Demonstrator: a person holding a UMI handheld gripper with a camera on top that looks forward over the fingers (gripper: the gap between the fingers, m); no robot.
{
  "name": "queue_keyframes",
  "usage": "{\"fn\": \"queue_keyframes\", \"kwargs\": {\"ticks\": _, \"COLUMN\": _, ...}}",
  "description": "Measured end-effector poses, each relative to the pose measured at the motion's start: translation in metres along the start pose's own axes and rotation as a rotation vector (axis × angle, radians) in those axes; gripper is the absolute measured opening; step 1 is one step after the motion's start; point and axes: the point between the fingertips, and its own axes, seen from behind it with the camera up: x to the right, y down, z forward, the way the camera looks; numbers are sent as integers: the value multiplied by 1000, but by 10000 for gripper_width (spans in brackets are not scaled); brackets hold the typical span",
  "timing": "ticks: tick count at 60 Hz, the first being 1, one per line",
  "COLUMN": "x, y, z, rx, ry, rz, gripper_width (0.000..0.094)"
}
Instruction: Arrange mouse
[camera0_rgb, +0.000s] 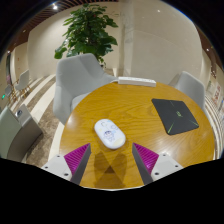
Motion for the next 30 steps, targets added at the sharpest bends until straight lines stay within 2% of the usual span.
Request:
{"fn": "queue_keyframes", "kwargs": {"ticks": 13, "x": 9, "y": -17, "z": 46, "rx": -4, "ry": 12, "rz": 26, "gripper_width": 870}}
{"fn": "queue_keyframes", "kwargs": {"ticks": 30, "x": 13, "y": -38, "z": 66, "rx": 5, "ry": 10, "rz": 29, "gripper_width": 849}}
